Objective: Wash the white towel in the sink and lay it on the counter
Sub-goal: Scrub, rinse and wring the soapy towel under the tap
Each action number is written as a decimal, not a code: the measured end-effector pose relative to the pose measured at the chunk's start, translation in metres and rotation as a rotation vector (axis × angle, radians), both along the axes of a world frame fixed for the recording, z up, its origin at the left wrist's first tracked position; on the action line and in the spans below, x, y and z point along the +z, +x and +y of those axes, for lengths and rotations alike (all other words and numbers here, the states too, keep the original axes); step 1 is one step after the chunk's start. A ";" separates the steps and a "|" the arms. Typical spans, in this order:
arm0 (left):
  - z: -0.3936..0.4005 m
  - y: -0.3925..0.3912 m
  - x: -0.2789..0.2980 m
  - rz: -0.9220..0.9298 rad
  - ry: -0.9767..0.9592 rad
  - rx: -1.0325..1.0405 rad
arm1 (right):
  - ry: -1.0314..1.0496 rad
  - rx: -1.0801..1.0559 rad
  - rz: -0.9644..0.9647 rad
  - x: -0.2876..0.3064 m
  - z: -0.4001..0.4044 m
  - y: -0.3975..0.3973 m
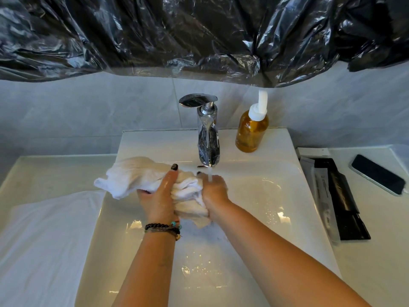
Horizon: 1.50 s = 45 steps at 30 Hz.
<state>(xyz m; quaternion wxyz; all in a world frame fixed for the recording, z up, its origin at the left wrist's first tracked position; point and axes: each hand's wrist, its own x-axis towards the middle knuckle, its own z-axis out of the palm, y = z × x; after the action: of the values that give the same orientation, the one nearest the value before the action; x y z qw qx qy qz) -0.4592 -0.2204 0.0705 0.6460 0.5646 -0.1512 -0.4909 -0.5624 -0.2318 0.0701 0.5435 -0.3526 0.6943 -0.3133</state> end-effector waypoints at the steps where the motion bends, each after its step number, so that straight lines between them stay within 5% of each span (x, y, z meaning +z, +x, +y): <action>1: 0.000 -0.003 0.001 0.032 -0.002 -0.019 | -0.056 0.028 0.118 0.000 -0.003 -0.004; 7: 0.004 -0.004 -0.002 0.077 0.001 -0.081 | -0.256 -0.089 0.311 -0.019 0.006 -0.053; 12: -0.002 0.027 -0.006 -0.119 0.027 -0.208 | -0.353 0.475 0.900 -0.091 0.059 -0.131; 15: 0.000 0.033 -0.012 -0.127 0.067 -0.279 | -0.389 0.650 1.027 -0.114 0.087 -0.138; 22: 0.009 0.035 -0.013 -0.078 0.090 -0.228 | -0.671 0.729 0.758 -0.122 0.134 -0.027; 31: 0.002 0.086 0.007 -0.228 0.026 -0.145 | -0.857 0.662 0.583 -0.112 0.041 0.041; 33: 0.001 0.089 0.009 -0.204 0.022 -0.154 | -0.722 0.318 0.270 -0.085 0.027 0.037; 36: 0.001 0.082 0.003 -0.143 0.017 -0.161 | -0.226 -0.335 -0.479 -0.044 -0.001 0.020; 40: -0.001 0.057 -0.012 0.062 0.062 -0.172 | 0.216 -0.585 -0.676 -0.020 -0.016 -0.013; 42: 0.000 0.043 -0.020 0.109 0.080 -0.207 | 0.220 -0.544 -0.543 -0.009 -0.010 -0.017; 45: 0.001 0.027 -0.026 0.143 0.128 -0.276 | -0.004 -0.281 -0.022 -0.003 0.001 -0.025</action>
<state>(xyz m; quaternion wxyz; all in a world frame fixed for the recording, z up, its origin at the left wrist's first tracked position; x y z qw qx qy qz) -0.4326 -0.2194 0.0447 0.5442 0.5424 -0.1493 -0.6224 -0.5873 -0.2306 0.0670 0.5011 -0.2496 0.7302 -0.3917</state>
